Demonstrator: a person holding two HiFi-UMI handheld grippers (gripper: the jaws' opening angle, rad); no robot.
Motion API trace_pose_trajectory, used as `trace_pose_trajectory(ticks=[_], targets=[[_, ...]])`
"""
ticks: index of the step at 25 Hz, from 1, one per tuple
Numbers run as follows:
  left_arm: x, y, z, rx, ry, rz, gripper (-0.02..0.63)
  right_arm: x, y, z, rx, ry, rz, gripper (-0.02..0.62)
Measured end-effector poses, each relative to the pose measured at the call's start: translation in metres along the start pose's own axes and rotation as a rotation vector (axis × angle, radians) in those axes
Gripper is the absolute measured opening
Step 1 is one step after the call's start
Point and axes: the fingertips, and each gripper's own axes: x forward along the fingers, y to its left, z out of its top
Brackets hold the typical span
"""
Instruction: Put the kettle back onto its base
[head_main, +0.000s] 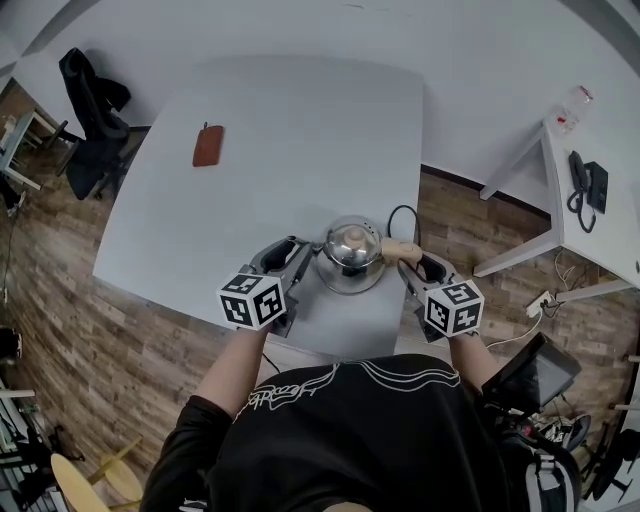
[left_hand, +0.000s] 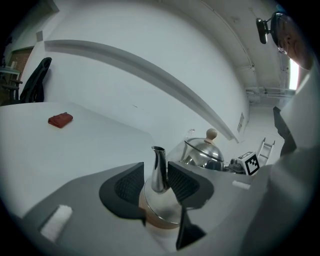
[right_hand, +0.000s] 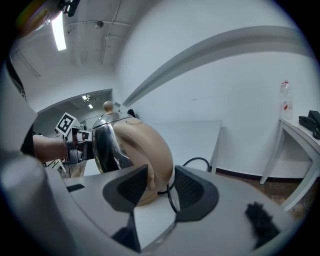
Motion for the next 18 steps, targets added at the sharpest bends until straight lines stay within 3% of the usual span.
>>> trace_pose_trajectory(ticks=[5, 9, 14, 17, 18], targets=[[-0.026, -0.012, -0.002, 0.012, 0.001, 0.013, 0.133, -0.038, 0.007, -0.001, 0.020, -0.052, -0.047, 0.161], [-0.051, -0.043, -0.019, 0.048, 0.049, -0.003, 0.104, -0.075, 0.039, 0.005, 0.030, -0.110, -0.036, 0.160], [-0.099, -0.109, -0.034, 0.093, 0.062, -0.099, 0.008, -0.127, 0.105, 0.009, 0.087, -0.192, 0.059, 0.160], [-0.135, -0.147, -0.035, 0.087, 0.031, -0.167, 0.007, -0.163, 0.145, 0.013, 0.133, -0.258, 0.133, 0.152], [-0.148, -0.160, -0.036, 0.091, 0.023, -0.192, 0.006, -0.174, 0.157, 0.012, 0.141, -0.279, 0.141, 0.123]])
